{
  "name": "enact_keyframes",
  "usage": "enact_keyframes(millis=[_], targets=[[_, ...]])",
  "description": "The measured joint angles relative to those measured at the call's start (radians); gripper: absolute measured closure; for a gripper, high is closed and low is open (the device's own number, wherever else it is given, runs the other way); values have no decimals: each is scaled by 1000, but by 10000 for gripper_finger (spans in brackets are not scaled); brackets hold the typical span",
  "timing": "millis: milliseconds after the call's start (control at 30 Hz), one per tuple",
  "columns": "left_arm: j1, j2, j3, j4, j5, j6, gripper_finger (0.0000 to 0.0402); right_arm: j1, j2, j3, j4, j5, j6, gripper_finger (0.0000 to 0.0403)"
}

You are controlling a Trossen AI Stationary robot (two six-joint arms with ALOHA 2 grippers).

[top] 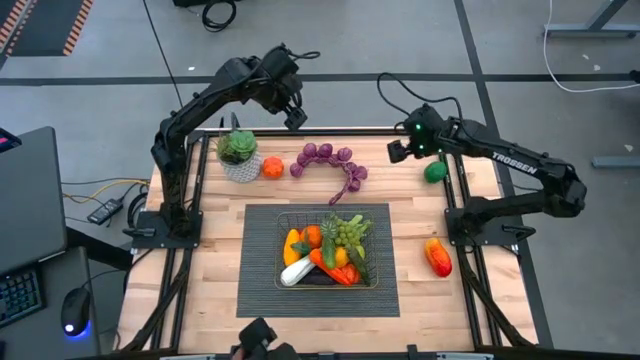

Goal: Build produce basket
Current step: Put the green lime into the gold wire basket

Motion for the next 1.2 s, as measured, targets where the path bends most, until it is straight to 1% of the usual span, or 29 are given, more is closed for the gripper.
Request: enact_keyframes(millis=[67, 133, 233, 300, 467, 733, 800, 933, 1100, 1200], targets=[[4, 0, 0, 15, 0, 14, 49, -44, 7, 0, -51, 14, 15, 61], [8, 0, 0, 15, 1, 30, 49, -75, 18, 0, -100, 63, 57, 43], [12, 0, 0, 19, 0, 45, 49, -116, 42, 0, -184, 127, 168, 18], [16, 0, 0, 28, 0, 45, 49, -139, 71, -2, -235, 136, 226, 7], [15, 0, 0, 26, 0, 53, 49, -168, 155, -58, -252, 73, 252, 7], [4, 0, 0, 0, 0, 39, 49, -169, 272, -95, -254, 77, 331, 4], [1, 0, 0, -20, 0, 38, 49, -169, 284, -95, -255, 95, 332, 3], [-11, 0, 0, -23, 0, 38, 49, -169, 300, -95, -272, 166, 363, 3], [-20, 0, 0, -23, 0, 11, 49, -170, 317, -95, -290, 252, 467, 3], [-25, 0, 0, -23, 0, 0, 49, -182, 335, -106, -283, 262, 499, 3]])
